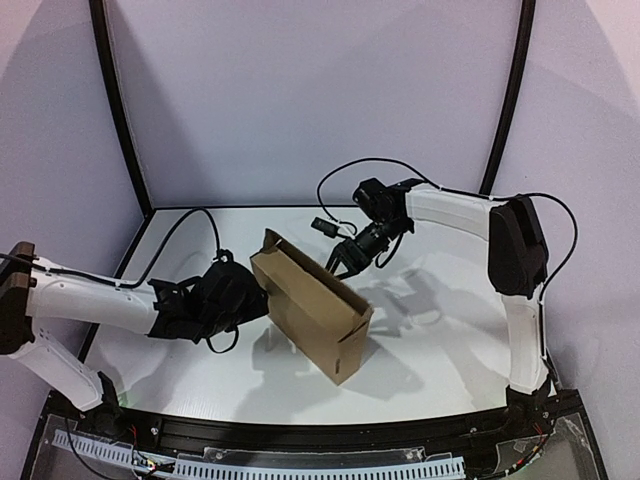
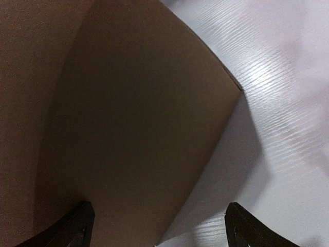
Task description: Fold the paper box
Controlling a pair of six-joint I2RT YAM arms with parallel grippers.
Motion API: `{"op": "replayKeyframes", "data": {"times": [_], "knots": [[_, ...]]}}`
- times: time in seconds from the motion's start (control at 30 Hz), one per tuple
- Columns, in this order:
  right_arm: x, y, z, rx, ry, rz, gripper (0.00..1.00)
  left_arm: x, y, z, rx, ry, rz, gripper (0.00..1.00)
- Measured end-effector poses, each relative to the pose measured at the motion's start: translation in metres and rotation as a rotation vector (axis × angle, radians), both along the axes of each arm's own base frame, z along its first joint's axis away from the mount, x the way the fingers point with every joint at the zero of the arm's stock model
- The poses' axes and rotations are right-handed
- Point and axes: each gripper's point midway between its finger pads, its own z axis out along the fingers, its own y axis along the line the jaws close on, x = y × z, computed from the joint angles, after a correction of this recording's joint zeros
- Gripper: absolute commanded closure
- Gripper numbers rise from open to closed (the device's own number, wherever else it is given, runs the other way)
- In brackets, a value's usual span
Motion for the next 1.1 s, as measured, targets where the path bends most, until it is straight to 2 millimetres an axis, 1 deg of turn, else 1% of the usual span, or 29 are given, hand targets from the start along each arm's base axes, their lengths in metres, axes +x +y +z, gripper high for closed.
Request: {"op": "replayKeyframes", "data": {"times": [0.03, 0.13, 0.23, 0.4, 0.53, 0.57, 0.6, 0.7, 0.77, 0.87, 0.9, 0.93, 1.0, 1.03, 1.1], "knots": [[-0.009, 0.005, -0.002, 0.009, 0.027, -0.007, 0.1, 0.003, -0.005, 0.0, 0.004, 0.0, 0.0, 0.48], [-0.018, 0.018, -0.004, 0.011, 0.053, -0.024, 0.11, 0.007, -0.013, -0.005, 0.039, 0.016, -0.023, 0.48], [-0.017, 0.025, -0.005, 0.011, 0.056, -0.047, 0.11, 0.008, -0.017, -0.007, 0.057, 0.026, -0.043, 0.49], [-0.006, 0.03, -0.009, -0.003, 0.065, -0.137, 0.11, 0.008, -0.016, -0.012, 0.11, 0.051, -0.064, 0.5], [0.011, 0.032, -0.008, -0.014, 0.032, -0.232, 0.11, 0.008, -0.014, -0.014, 0.153, 0.069, -0.076, 0.51], [0.018, 0.033, -0.008, -0.024, 0.009, -0.266, 0.1, 0.007, -0.015, -0.013, 0.161, 0.075, -0.081, 0.51], [0.02, 0.032, -0.009, -0.029, 0.004, -0.276, 0.1, 0.007, -0.015, -0.013, 0.164, 0.078, -0.084, 0.51], [0.036, 0.02, -0.016, -0.107, -0.068, -0.368, 0.07, 0.005, -0.015, -0.01, 0.164, 0.081, -0.092, 0.51], [0.04, 0.011, -0.019, -0.157, -0.108, -0.414, 0.06, 0.002, -0.014, -0.006, 0.152, 0.074, -0.093, 0.51], [0.042, -0.022, -0.025, -0.274, -0.177, -0.514, 0.05, -0.011, 0.003, 0.008, 0.098, 0.049, -0.092, 0.53], [0.042, -0.027, -0.026, -0.288, -0.183, -0.525, 0.05, -0.014, 0.007, 0.009, 0.09, 0.049, -0.094, 0.54], [0.039, -0.039, -0.027, -0.311, -0.189, -0.55, 0.05, -0.023, 0.014, 0.01, 0.066, 0.047, -0.111, 0.54], [0.036, -0.048, -0.027, -0.326, -0.193, -0.564, 0.07, -0.032, 0.017, 0.006, 0.045, 0.059, -0.143, 0.54], [0.032, -0.058, -0.032, -0.351, -0.189, -0.574, 0.07, -0.043, 0.019, -0.003, 0.029, 0.085, -0.188, 0.54], [0.029, -0.063, -0.038, -0.372, -0.175, -0.574, 0.08, -0.053, 0.016, -0.014, 0.026, 0.117, -0.246, 0.58]]}}
